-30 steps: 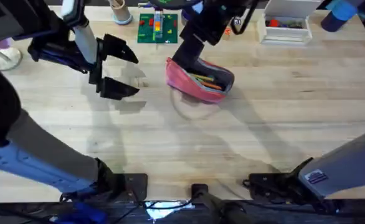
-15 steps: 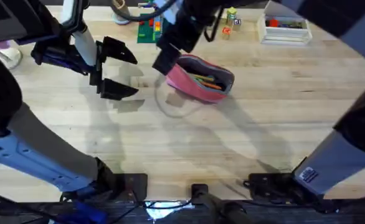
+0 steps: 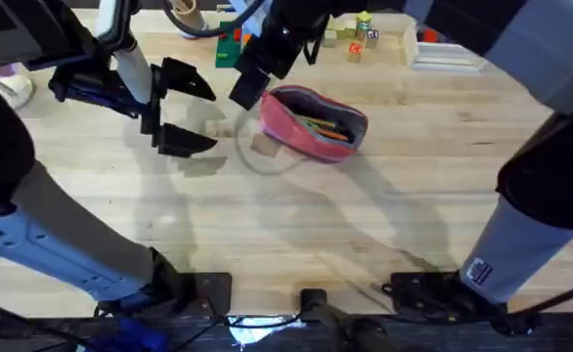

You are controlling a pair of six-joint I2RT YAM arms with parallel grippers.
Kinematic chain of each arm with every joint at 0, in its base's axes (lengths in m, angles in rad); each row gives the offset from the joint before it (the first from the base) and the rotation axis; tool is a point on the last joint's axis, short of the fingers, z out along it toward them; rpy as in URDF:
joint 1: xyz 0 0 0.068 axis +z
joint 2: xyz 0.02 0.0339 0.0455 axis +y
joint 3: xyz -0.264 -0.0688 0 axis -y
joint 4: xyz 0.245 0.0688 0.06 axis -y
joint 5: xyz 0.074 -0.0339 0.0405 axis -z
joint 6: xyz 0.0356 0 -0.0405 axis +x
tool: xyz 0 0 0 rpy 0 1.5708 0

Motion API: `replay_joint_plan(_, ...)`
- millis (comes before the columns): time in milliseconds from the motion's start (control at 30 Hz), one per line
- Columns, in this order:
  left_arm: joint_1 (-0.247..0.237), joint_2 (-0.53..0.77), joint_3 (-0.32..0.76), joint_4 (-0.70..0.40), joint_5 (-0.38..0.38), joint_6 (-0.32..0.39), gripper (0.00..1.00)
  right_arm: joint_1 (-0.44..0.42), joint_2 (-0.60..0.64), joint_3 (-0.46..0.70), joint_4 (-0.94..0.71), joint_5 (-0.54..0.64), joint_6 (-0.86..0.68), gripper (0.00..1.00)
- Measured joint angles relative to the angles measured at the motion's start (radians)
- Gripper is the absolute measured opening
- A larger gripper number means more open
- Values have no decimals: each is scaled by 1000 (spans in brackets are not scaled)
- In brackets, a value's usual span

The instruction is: Unzip the bag, pick up the pens from the table one at a time and place them inside, then zip the bag closed.

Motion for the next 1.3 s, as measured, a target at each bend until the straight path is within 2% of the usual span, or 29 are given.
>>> replay_joint_plan(267,0,0,0,4,0,0,994,-7,11,1,28,0,-28,995)
replay_joint_plan(633,0,0,0,4,0,0,994,-47,132,3,64,9,-69,995)
replay_joint_plan(1033,0,0,0,4,0,0,993,-48,171,3,95,11,-76,992)
replay_joint_plan(1167,0,0,0,4,0,0,994,-48,193,3,94,10,-76,886)
replay_joint_plan(1300,0,0,0,4,0,0,994,-48,197,3,80,11,-77,848)
